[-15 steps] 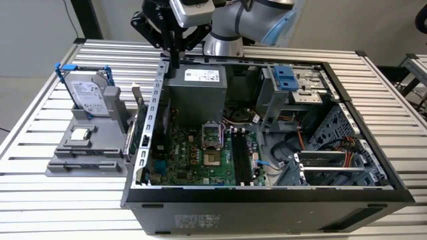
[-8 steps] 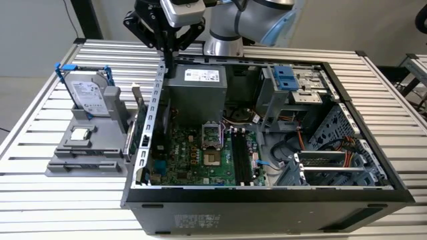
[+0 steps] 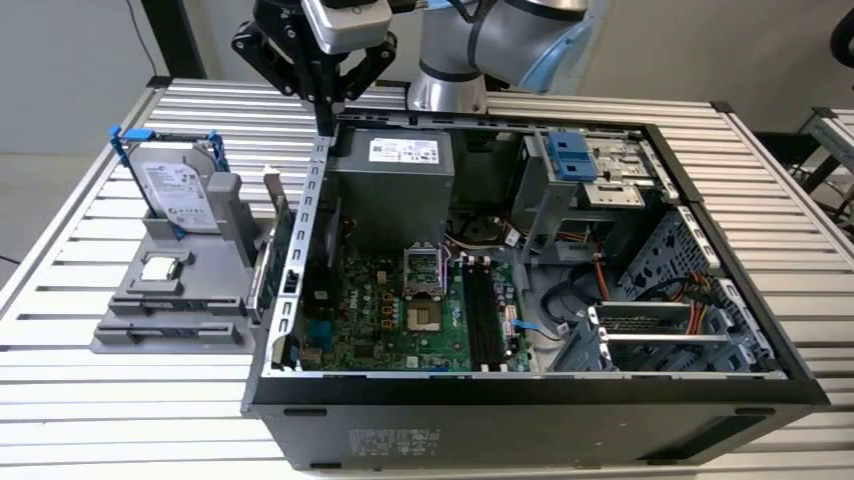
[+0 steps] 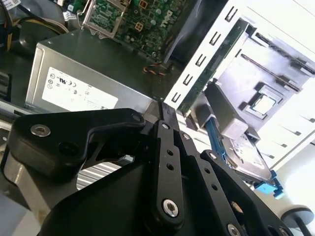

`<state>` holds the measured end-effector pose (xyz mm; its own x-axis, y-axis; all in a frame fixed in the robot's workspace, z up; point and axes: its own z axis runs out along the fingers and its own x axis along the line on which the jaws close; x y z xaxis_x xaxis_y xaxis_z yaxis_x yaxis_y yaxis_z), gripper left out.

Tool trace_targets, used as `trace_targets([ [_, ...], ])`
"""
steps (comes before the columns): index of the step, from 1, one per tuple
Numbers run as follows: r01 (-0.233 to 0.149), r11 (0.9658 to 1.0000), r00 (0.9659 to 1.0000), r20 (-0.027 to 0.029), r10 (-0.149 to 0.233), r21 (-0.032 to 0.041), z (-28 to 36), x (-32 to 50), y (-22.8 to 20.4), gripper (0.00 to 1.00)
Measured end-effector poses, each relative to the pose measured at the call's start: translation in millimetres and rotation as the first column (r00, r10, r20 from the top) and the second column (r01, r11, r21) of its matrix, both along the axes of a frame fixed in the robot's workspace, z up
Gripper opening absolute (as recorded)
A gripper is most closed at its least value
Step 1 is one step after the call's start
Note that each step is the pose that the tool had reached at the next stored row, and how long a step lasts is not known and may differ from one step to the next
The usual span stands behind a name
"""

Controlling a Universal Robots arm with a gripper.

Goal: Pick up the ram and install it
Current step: 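Reach for the ram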

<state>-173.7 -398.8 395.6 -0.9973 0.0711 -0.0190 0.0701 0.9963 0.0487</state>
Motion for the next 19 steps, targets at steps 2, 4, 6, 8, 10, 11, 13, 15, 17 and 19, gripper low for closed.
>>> trace_targets([
  [2,0.0,1.0,1.0,0.0,0.0,-0.0001,0.0,-2.7,0.0,0.0],
  [4,0.0,1.0,1.0,0.0001,0.0,0.0001,0.0,-5.4,0.0,0.0],
  [6,0.0,1.0,1.0,0.0,0.0,0.0,0.0,-8.2,0.0,0.0],
  [8,0.0,1.0,1.0,0.0,0.0,0.0,0.0,-11.0,0.0,0.0],
  [10,0.0,1.0,1.0,0.0,0.0,0.0,0.0,-14.0,0.0,0.0],
  [11,0.0,1.0,1.0,0.0,0.0,0.0,0.0,-15.3,0.0,0.0],
  [13,0.0,1.0,1.0,0.0,0.0,0.0,0.0,-18.1,0.0,0.0],
  [15,0.0,1.0,1.0,0.0,0.0,0.0,0.0,-20.9,0.0,0.0],
  [17,0.0,1.0,1.0,0.0,0.0,0.0,0.0,-25.2,0.0,0.0],
  [19,0.0,1.0,1.0,0.0,0.0,0.0,0.0,-28.0,0.0,0.0],
])
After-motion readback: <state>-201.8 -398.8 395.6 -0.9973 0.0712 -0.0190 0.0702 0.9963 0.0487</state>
